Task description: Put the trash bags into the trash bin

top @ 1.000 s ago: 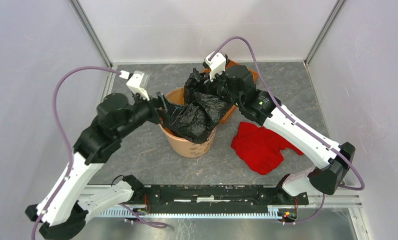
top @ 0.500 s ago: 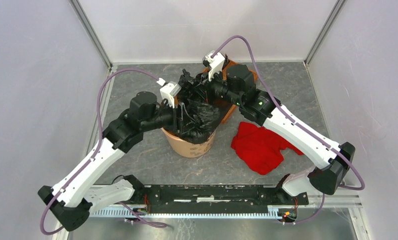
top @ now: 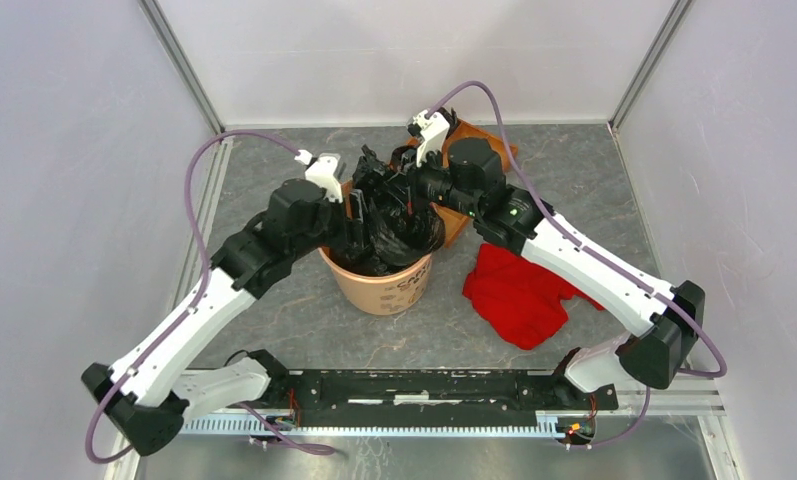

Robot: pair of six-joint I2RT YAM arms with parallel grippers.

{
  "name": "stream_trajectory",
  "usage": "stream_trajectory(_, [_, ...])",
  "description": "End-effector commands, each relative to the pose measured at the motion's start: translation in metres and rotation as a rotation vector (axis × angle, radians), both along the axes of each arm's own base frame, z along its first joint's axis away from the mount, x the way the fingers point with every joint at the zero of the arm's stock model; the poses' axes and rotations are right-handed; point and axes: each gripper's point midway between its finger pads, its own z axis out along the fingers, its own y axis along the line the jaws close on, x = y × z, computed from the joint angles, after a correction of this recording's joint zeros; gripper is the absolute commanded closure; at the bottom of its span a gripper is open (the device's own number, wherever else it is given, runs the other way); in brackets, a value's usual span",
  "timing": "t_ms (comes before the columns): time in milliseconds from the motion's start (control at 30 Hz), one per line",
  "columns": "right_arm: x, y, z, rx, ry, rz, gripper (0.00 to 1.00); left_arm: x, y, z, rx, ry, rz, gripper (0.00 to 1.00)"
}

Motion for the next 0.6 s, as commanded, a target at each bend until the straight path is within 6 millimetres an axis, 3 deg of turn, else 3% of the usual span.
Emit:
stream_trajectory(0, [0.003,-0.020,0.014,-0.052,-0.093,-0.057,1.00,-0.022,-0.002,0.055,-0.147,-0.148,-0.088,0.30])
stream_trajectory(167, [-0.010,0.000,0.014,-0.010,-0.063,0.050,1.00,-0.006,-0.011,-0.008,-0.102,0.068,0.014,0.32])
stream_trajectory(233, [-0.015,0.002,0.013,-0.009,-0.062,0.071,1.00,-0.003,-0.013,-0.009,-0.082,0.100,0.023,0.33])
stream_trajectory(300, [-0.015,-0.004,0.013,-0.040,-0.085,0.062,0.99,0.000,0.001,0.008,-0.104,0.038,0.094,0.35])
stream_trajectory(400, [-0.012,-0.017,0.018,-0.095,-0.143,0.034,0.98,-0.013,0.026,0.051,-0.219,-0.104,0.165,0.34])
stream_trajectory(500, [-0.013,-0.018,0.021,-0.106,-0.169,0.043,0.98,-0.034,0.038,0.094,-0.347,-0.182,0.158,0.22])
stream_trajectory(567, [-0.017,-0.012,0.022,-0.089,-0.169,0.078,0.98,-0.047,0.030,0.114,-0.424,-0.164,0.101,0.11])
